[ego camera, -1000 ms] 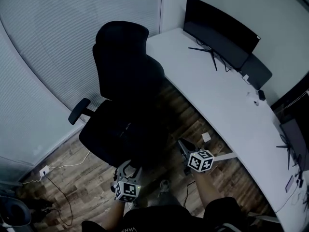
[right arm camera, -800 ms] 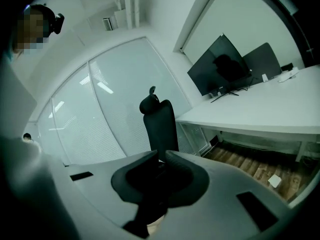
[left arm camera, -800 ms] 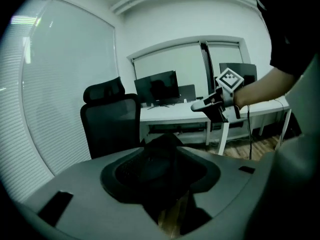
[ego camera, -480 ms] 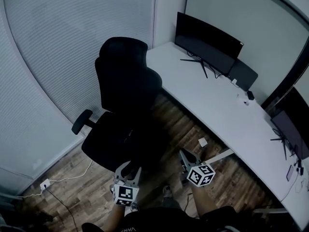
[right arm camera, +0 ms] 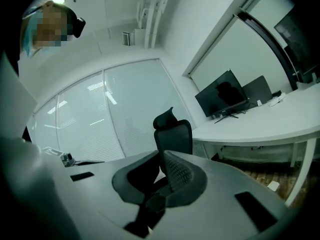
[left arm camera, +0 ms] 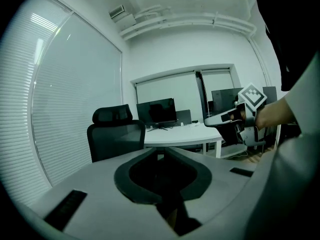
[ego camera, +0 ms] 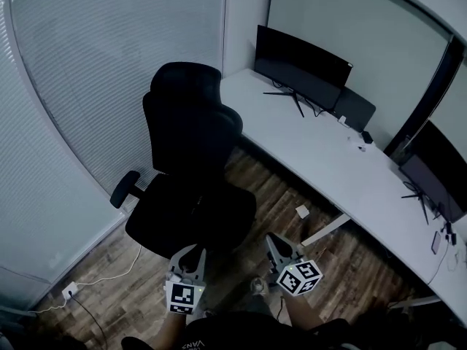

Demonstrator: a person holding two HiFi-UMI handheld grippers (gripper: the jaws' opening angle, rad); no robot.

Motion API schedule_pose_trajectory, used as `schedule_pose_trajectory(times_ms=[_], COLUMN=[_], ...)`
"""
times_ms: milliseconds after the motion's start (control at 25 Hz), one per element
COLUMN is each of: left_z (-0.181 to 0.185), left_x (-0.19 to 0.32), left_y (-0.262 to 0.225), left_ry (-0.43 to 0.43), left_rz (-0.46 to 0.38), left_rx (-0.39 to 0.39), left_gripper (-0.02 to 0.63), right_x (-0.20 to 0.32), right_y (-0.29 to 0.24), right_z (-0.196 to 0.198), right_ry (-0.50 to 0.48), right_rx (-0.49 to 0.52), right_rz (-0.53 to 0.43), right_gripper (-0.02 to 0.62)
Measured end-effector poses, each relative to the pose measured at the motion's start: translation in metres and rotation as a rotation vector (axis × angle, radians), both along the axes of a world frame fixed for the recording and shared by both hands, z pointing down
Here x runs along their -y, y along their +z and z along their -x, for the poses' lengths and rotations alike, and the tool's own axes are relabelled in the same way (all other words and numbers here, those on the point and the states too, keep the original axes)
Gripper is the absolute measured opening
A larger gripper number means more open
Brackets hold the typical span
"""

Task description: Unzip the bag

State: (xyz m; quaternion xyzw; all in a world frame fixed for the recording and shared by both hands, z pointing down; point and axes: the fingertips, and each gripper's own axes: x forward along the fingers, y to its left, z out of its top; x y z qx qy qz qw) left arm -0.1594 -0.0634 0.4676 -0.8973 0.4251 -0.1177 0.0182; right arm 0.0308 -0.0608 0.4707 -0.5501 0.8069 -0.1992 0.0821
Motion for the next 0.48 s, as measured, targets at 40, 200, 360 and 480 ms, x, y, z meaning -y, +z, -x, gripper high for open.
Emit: schedule_pose_trajectory(times_ms=[40,200,360,480], left_z=[0.004,0.022,0.041,0.054], left_x=[-0.003,-0.019,-0.031,-0.037], left_y=[-0.002,-0.014,-0.027,-0.035], left_ry=[0.003,0.013,0.011,0.011], left_rz=[-0.001,-0.027,-0.073,-0.08], left_rx=[-0.006,-0.02,-0.024,-0.043], left_gripper=[0.052,0.04,0.025,0.02], right_x=[-0.005,-0.026,-0.043,-0.051], right_y=[-0.002,-0.007,-0.011,-0.013], right_z=[0.006,0.025,0.042,0.056], right_ry=[0.001,0.01,0.017,0.014], right_rx=[-0.006,-0.02,-0.024,-0.035], right_rz=[-0.005,-0.019,-0.024,-0.026], right_gripper=[0.048,0.048,0.046,0.046])
